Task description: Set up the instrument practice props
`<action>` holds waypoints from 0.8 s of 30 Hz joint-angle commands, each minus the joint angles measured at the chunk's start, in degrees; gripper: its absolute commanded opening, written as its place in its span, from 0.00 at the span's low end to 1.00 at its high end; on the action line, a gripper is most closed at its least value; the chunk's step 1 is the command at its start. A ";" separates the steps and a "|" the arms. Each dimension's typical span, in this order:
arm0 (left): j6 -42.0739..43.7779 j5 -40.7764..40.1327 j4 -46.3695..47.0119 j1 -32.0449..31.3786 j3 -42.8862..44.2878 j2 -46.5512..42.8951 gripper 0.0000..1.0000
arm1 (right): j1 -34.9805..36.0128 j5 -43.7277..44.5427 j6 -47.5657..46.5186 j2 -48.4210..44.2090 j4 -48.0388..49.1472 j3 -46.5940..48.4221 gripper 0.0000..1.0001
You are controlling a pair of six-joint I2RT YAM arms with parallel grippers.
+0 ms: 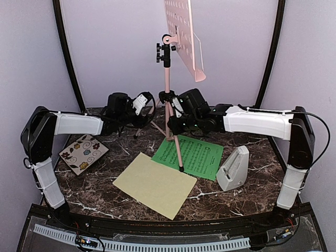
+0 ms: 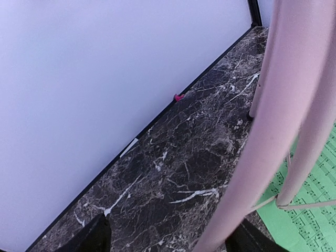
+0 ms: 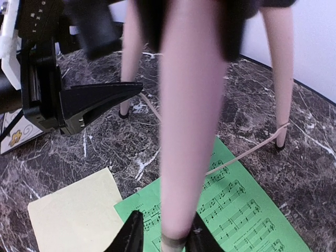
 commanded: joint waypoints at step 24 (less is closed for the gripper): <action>-46.33 -0.15 2.54 -14.48 -13.35 -15.85 0.71 | -5.37 -9.09 6.39 -17.01 1.82 -17.20 0.77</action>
